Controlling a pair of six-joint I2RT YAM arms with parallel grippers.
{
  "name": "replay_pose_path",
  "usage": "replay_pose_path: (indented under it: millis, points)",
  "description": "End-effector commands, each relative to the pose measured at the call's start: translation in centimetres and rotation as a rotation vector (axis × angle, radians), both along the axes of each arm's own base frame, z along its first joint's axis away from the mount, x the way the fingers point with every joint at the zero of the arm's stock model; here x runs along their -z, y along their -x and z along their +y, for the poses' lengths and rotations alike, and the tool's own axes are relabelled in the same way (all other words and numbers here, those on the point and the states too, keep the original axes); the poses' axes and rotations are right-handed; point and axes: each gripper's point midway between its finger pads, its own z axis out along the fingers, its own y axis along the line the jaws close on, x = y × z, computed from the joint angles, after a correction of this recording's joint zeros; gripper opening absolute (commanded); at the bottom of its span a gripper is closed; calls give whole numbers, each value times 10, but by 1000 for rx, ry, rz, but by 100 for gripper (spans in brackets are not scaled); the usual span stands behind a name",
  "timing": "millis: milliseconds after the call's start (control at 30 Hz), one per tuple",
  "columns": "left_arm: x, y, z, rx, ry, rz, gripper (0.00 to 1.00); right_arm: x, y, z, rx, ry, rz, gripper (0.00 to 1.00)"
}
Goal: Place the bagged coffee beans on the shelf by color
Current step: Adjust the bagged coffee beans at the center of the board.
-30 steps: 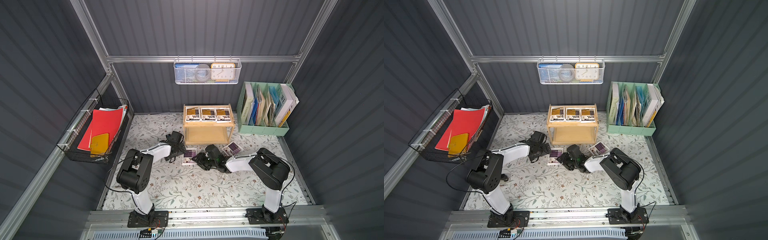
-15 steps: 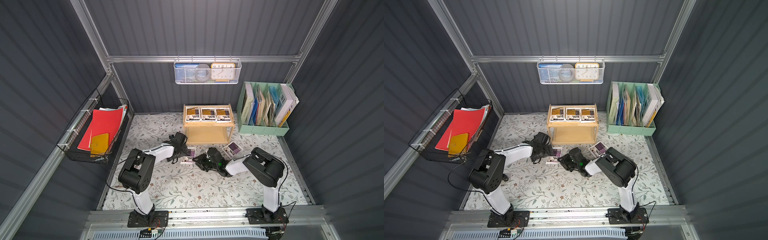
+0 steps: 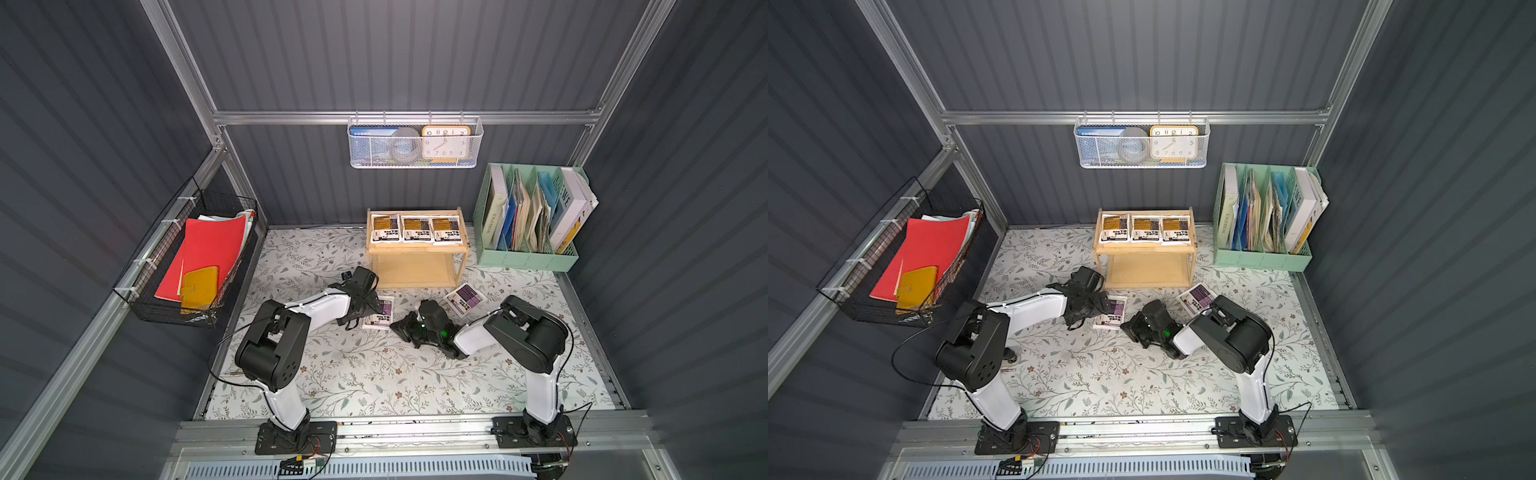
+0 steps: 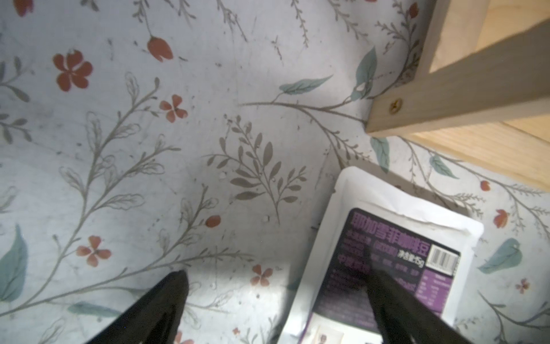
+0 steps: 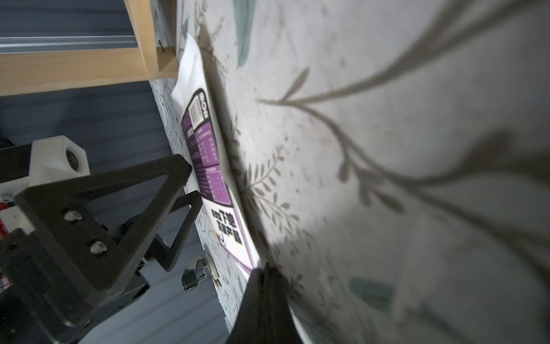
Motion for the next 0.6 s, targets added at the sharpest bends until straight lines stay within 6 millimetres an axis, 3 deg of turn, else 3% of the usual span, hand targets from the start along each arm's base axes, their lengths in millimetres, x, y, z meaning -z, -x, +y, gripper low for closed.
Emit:
replay_pose_path:
  millis: [0,333,567]
  points:
    - [-15,5,-1,-8,15,-7,100,36,27,-25,-35,111,106,0]
    - [-36,2,-4,24,20,-39,100,30,62,-59,-178,185,139,0]
    - [-37,7,-12,86,13,-31,100,20,58,-107,-215,285,146,0]
